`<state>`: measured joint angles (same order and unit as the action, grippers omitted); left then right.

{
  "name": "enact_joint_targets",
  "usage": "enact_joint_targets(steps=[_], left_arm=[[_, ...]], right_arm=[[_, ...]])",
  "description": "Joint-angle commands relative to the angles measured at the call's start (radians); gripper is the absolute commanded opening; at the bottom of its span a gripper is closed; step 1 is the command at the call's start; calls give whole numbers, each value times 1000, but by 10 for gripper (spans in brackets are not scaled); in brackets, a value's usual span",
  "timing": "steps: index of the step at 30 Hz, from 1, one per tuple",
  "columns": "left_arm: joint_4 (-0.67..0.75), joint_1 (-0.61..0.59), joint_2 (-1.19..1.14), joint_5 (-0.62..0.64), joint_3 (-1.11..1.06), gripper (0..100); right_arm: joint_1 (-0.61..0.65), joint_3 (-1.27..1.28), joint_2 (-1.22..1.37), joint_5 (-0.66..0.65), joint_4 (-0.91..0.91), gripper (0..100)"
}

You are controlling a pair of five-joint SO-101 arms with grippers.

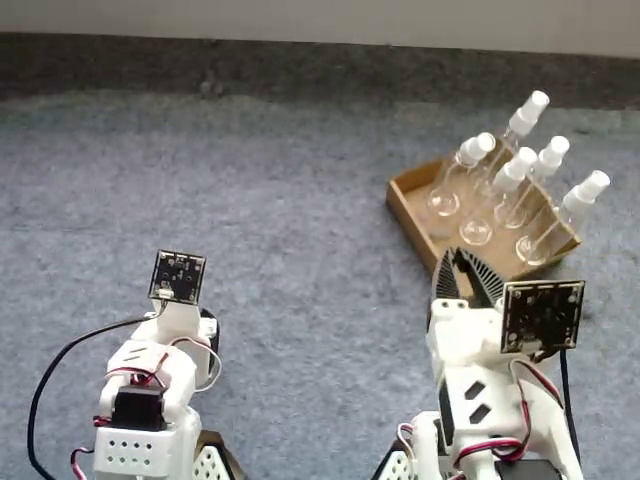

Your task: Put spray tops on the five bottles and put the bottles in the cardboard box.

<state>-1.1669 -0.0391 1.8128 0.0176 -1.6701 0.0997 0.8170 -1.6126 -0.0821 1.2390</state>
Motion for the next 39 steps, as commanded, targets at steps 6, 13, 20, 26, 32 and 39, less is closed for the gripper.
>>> enact_joint_targets(steps=[6, 13, 20, 26, 32, 39], left_arm=[[17, 24, 12, -5, -24, 5], [12, 25, 12, -5, -24, 6], [-8, 73, 12, -6, -24, 5], [-192, 25, 12, -6, -24, 5], [-192, 16, 12, -5, -24, 5], [-192, 16, 12, -5, -24, 5]], right_arm=[[96, -51, -114, 2, 131, 5], [94, -51, -229, -75, 200, 5], [94, -50, -228, -87, 239, 7], [94, 59, -226, -87, 196, 8], [94, 305, -226, -87, 97, 9], [94, 518, -226, -87, 73, 9]])
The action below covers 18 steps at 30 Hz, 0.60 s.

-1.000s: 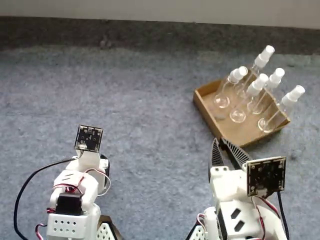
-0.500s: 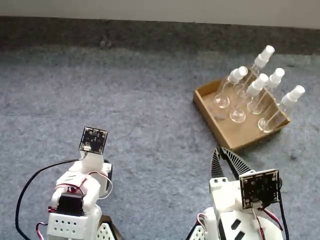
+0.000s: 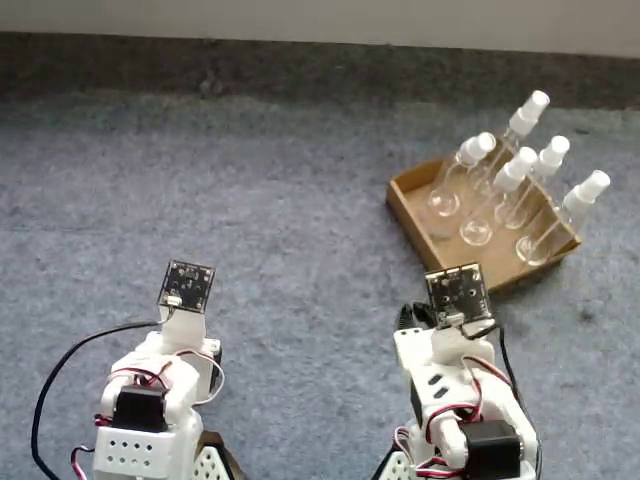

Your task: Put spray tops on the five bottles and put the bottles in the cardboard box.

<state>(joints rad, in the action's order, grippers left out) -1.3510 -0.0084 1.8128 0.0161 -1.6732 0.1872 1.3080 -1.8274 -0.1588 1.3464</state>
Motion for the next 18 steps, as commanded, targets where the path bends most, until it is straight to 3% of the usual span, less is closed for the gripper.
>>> enact_joint_targets(steps=[1, 4, 10, 18], left_arm=[[-8, -15, 12, -2, -21, 5], [-6, -18, 12, 3, -21, 5], [-3, -19, 12, 189, -21, 5], [-3, -19, 12, 196, -21, 5]], right_arm=[[7, 38, -12, -11, -35, 9], [7, 67, -12, -11, -35, 9], [7, 166, -12, -11, -35, 5], [5, 329, -12, -9, -42, 5]])
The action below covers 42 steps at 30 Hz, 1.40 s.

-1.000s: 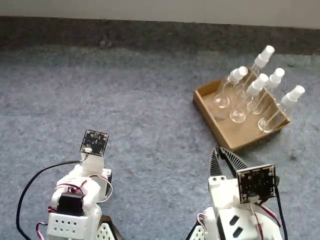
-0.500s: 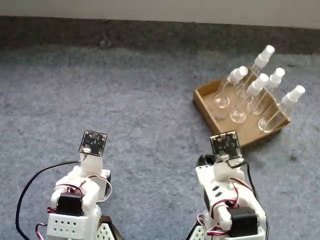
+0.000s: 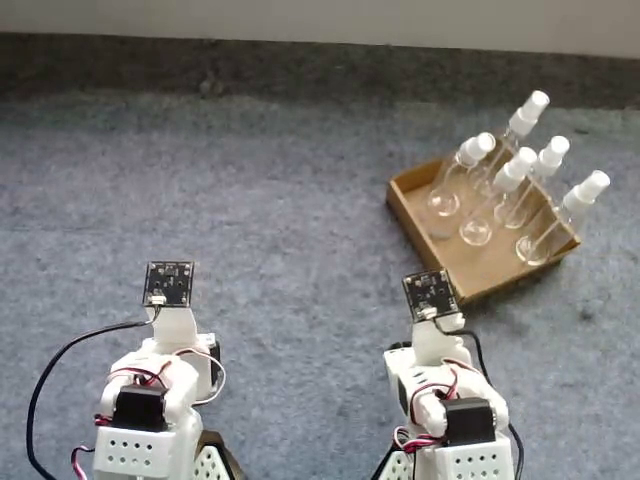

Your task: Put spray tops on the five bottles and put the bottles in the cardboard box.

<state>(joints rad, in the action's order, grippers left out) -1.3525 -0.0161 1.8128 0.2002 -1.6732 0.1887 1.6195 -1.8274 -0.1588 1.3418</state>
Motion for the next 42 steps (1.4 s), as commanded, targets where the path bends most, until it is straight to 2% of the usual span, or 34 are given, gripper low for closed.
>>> enact_joint_targets(steps=[1, 9, 15, 17, 42], left_arm=[[-2, -12, 12, 12, -21, 5], [-2, -12, 12, 12, -21, 5], [-2, -12, 12, 12, -21, 5], [-2, -12, 12, 12, -21, 5], [-2, -12, 12, 12, -21, 5]], right_arm=[[2, 35, -12, -9, -48, 5], [1, 185, -12, -6, -105, 5], [1, 197, -12, 210, -108, 5], [1, 196, -10, 244, -105, 5], [1, 196, -8, 242, -104, 5]])
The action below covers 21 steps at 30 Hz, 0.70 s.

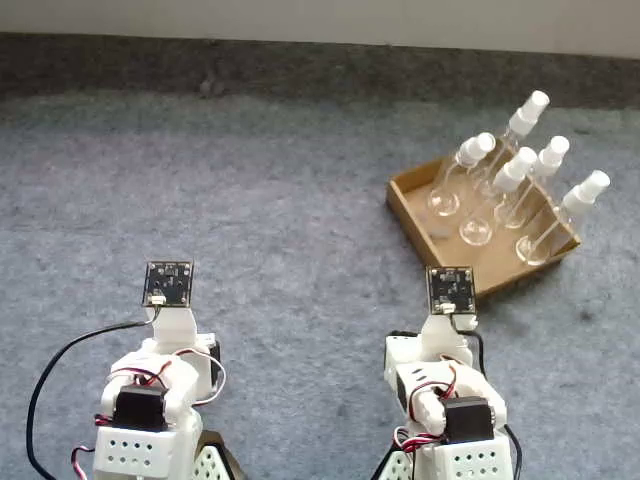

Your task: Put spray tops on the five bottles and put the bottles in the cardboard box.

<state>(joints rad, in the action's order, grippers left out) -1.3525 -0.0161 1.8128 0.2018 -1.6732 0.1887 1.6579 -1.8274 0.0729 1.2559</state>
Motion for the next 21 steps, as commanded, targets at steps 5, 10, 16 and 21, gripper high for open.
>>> enact_joint_targets(steps=[5, 10, 16, 21], left_arm=[[-2, -12, 12, 11, -21, 5], [-2, -12, 12, 11, -21, 5], [0, -13, 12, 9, -21, 5], [35, -15, 12, 9, -21, 5]], right_arm=[[1, 157, -8, 11, -18, 5], [1, 157, -8, 11, -18, 5], [1, 157, -8, 11, -18, 5], [1, 157, -8, 11, -18, 5]])
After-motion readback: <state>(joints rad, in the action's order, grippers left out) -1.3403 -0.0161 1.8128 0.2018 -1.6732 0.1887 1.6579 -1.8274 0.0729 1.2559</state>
